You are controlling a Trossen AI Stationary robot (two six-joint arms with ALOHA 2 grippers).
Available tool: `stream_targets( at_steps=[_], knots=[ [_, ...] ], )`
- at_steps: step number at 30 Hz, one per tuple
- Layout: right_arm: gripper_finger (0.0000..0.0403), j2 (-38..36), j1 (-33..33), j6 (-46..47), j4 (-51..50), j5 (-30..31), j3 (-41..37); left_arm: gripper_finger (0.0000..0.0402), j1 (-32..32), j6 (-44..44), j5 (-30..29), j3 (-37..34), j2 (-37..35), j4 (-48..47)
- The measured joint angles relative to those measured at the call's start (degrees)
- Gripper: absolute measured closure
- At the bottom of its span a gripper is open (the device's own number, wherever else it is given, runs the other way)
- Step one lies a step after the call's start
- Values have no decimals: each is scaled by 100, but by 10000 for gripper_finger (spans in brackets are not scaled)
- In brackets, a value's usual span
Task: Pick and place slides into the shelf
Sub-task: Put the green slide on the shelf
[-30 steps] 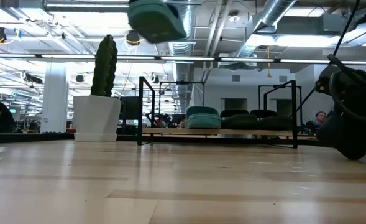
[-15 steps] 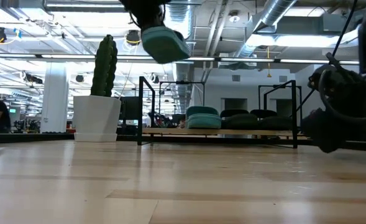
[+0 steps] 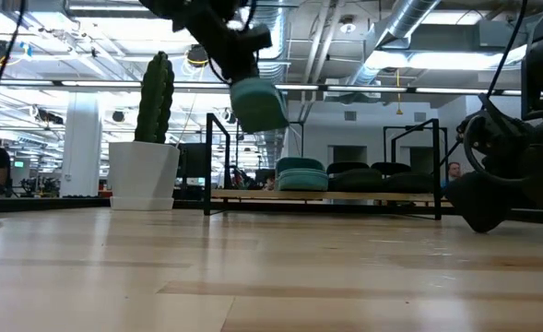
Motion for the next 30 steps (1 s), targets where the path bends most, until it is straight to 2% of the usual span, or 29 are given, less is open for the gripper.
stream_targets(
  at_steps=[11,30],
  knots=[
    [344,15,-34,-63,-269,249,-14,401,68,-96,-347,-1,618,216],
    [344,17,-28,-87,-237,207,-28,401,224,-471,-635,-18,627,-219]
  ],
)
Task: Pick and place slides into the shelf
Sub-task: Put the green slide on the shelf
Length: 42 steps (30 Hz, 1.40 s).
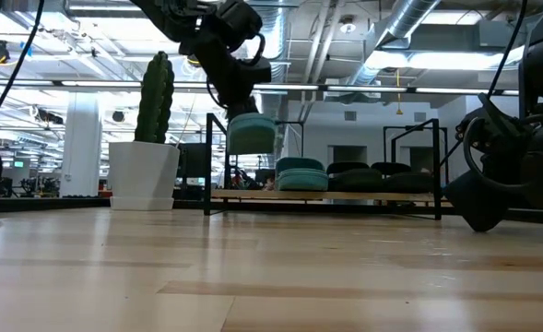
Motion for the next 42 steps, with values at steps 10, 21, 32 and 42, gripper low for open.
stream_targets(
  at_steps=[10,21,32,42],
  knots=[
    [344,0,0,-2,1,-2,0,401,4,380,9,-797,-9,1013],
    [344,0,0,0,-10,2,0,401,60,436,161,-1120,-9,1461],
    [344,0,0,2,-15,2,2,401,62,434,198,-1194,-9,1500],
    [344,0,0,1,-16,2,2,374,62,410,433,-1194,-9,1476]
  ],
)
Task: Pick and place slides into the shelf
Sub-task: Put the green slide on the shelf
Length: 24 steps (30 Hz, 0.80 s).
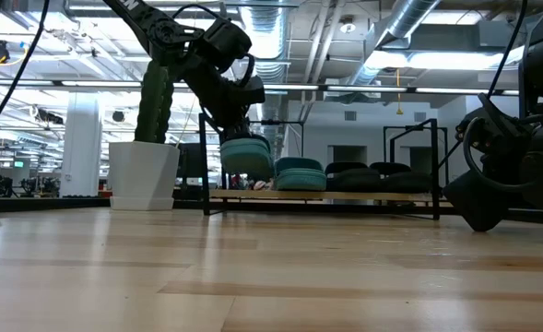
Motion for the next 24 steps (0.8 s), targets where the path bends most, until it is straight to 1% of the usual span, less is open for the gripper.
stream_targets(
  at_steps=[6,18,24],
  knots=[
    [344,0,0,-1,-1,0,0,346,0,-25,18,0,0,0],
    [344,2,0,1,-1,0,0,245,0,-136,20,2,0,-23],
    [344,2,0,1,-1,1,0,220,-2,-138,18,4,0,-151]
  ],
)
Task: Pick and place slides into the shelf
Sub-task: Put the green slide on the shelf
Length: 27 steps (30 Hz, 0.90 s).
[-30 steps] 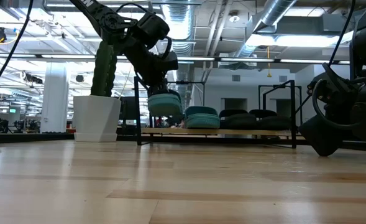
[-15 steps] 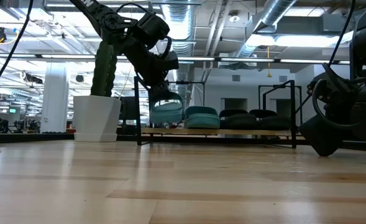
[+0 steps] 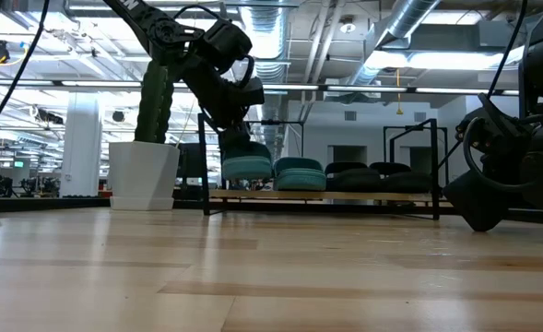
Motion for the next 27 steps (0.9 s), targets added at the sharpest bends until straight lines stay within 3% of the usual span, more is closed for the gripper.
stream_targets(
  at_steps=[15,27],
  knots=[
    [344,0,0,0,0,0,0,183,0,-60,30,2,0,-22],
    [344,0,0,-2,0,0,0,180,0,261,96,2,0,-105]
  ],
)
